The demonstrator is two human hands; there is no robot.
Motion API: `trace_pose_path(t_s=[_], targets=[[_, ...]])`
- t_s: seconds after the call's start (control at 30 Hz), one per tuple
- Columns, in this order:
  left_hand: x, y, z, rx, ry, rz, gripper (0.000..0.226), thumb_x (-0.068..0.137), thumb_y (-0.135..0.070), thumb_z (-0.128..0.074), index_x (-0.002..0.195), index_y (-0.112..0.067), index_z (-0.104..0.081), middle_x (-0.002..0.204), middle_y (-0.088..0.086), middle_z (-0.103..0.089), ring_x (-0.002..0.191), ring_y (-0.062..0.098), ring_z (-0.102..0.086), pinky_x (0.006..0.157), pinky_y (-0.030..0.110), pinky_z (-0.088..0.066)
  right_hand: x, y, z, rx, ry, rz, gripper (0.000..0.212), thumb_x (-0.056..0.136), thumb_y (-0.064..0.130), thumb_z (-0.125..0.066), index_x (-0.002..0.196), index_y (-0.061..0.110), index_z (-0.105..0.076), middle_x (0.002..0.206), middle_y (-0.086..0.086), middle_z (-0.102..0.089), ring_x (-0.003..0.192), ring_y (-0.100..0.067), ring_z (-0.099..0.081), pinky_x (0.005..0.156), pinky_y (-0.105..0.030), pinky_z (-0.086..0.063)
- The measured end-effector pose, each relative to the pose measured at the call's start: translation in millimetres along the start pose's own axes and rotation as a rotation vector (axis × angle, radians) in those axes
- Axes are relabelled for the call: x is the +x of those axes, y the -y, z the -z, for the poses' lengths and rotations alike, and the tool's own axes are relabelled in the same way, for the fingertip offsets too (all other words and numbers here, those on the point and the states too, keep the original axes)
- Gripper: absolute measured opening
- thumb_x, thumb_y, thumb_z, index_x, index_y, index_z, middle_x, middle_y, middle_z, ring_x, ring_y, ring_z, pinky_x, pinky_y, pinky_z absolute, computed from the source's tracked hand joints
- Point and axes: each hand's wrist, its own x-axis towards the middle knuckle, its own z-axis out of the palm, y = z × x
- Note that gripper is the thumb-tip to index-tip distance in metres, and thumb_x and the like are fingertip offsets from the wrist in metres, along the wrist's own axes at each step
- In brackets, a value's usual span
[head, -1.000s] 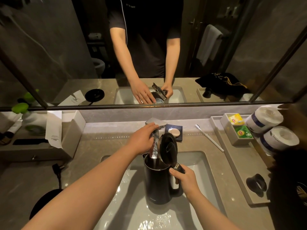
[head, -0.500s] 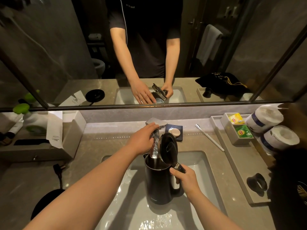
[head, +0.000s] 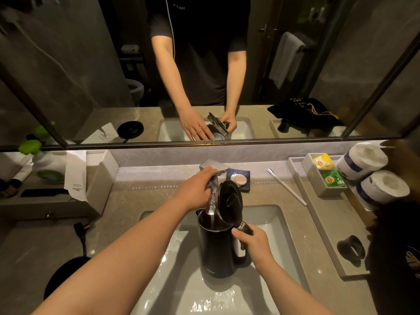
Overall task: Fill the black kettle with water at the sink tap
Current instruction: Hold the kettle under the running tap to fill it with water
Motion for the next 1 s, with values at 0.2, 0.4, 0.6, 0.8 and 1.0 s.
trace_pose_path(t_s=[0.2,0.4,0.6,0.8,1.0], targets=[[-1.1,-2.1,0.7,0.004,-0.001,-0.007,0.065,0.086,-0.013,-0.055,0.142,-0.035,-0.031,0.155,-0.005,-0.031,0.132,0.023,-0.042,0.1,0.04,-0.042,0.2,-1.4,1.5,-0.016,-0.008,-0.007,0.016,0.081,0.026,-0.076,0.07,0.017,-0.069,0.052,0.007,-0.063,0.052,-0.014,-0.054,0.053,-0.023,-0.049],[-2.5,-3.4,0.7,0.004,-0.001,-0.005,0.066,0.086,-0.013,-0.055,0.143,-0.034,-0.03,0.156,-0.005,-0.029,0.133,0.023,-0.041,0.102,0.04,-0.041,-1.0,-2.2,1.9,-0.011,-0.022,-0.02,0.013,0.081,0.025,-0.077,0.074,0.017,-0.07,0.053,0.01,-0.065,0.058,-0.016,-0.057,0.054,-0.023,-0.049],[-3.1,-4.9,1.8,0.015,0.01,0.003,0.067,0.086,-0.013,-0.055,0.144,-0.033,-0.029,0.157,-0.005,-0.028,0.133,0.023,-0.041,0.103,0.044,-0.042,-2.4,-0.5,2.0,0.002,-0.021,-0.024,0.013,0.082,0.021,-0.076,0.074,0.016,-0.069,0.055,0.009,-0.064,0.059,-0.018,-0.056,0.057,-0.027,-0.048],[-3.0,-3.6,0.6,0.013,0.013,0.002,0.069,0.087,-0.013,-0.055,0.146,-0.032,-0.027,0.158,-0.004,-0.025,0.136,0.023,-0.037,0.105,0.041,-0.039,-3.1,-0.6,1.0,0.018,-0.01,-0.008,0.017,0.082,0.019,-0.077,0.069,0.016,-0.066,0.049,0.01,-0.061,0.055,-0.02,-0.053,0.053,-0.026,-0.047],[-2.7,-2.5,-0.7,0.001,0.011,0.002,0.069,0.086,-0.013,-0.055,0.146,-0.033,-0.027,0.158,-0.004,-0.024,0.137,0.022,-0.035,0.106,0.038,-0.035,-2.5,-2.7,1.0,0.026,-0.001,0.006,0.023,0.08,0.017,-0.078,0.062,0.018,-0.063,0.047,0.008,-0.058,0.05,-0.018,-0.051,0.052,-0.027,-0.046]])
